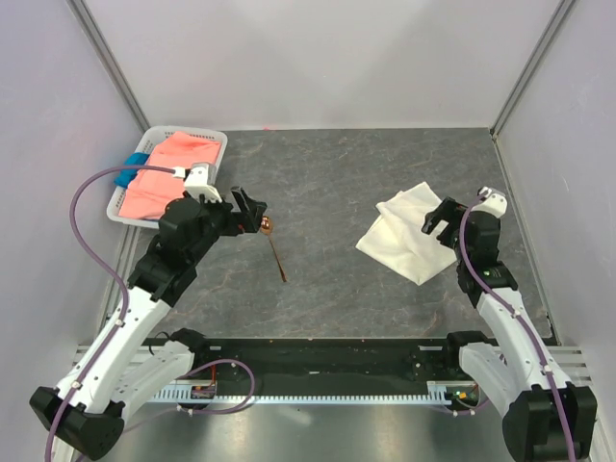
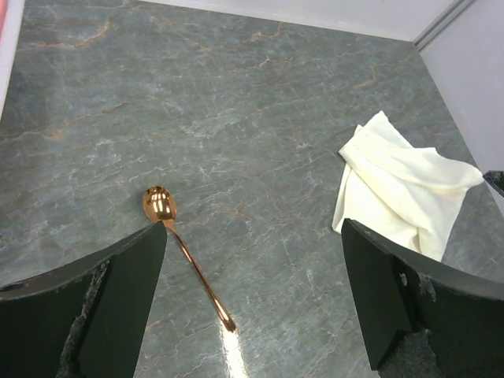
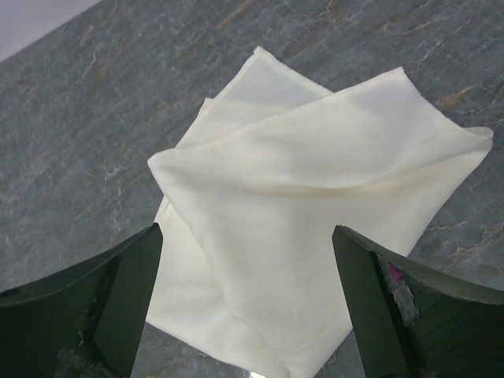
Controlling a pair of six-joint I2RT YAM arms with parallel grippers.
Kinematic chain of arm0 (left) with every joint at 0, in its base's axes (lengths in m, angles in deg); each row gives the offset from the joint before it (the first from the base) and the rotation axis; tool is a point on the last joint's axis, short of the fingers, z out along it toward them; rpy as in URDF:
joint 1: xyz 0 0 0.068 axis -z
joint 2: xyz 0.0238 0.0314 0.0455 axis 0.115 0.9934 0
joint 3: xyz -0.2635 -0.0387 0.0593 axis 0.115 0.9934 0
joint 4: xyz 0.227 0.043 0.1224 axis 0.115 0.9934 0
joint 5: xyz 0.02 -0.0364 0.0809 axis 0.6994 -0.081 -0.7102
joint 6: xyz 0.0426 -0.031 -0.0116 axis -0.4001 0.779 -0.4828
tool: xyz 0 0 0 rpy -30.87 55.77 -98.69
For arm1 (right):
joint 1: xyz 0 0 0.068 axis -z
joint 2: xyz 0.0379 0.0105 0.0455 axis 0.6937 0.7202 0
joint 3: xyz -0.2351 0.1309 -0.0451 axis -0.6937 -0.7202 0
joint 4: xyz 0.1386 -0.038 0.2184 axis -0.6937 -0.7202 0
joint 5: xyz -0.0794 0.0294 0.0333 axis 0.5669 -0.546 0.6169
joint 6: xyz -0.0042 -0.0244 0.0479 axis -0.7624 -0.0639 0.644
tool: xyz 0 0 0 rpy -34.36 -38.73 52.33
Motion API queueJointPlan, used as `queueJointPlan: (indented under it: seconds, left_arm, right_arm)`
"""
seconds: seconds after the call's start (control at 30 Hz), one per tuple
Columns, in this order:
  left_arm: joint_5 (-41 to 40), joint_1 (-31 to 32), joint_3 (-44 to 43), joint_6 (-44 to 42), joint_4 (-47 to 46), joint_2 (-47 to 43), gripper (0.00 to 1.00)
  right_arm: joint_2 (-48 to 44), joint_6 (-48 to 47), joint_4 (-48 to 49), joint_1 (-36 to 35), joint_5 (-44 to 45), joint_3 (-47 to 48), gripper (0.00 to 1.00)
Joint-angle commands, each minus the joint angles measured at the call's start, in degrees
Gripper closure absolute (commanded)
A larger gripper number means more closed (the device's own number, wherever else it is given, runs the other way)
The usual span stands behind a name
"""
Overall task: Fold the napkin, place the utensils inside, and roll it up
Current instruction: Move the napkin to the centre of the board
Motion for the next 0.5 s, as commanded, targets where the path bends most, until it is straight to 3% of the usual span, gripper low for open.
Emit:
queueJointPlan:
  seconds: [0.0, 0.17, 0.47]
  left_arm:
    - [-2.39, 0.21, 1.41, 0.18, -2.51, -1.58, 0.00]
    - [1.82, 0.21, 2.91, -5.80, -2.25, -1.76, 0.00]
    - [13.43, 0.39, 3.26, -6.94, -2.78, 0.78, 0.04]
  right_arm:
    - [1.07, -2.79, -4.10, -0.03, -3.36, 4.89, 0.02]
    - [5.02, -3.76, -6.47, -0.64, -6.09, 7.09, 0.02]
    - [19.25, -1.39, -14.55, -15.75, 11.92, 14.55, 0.05]
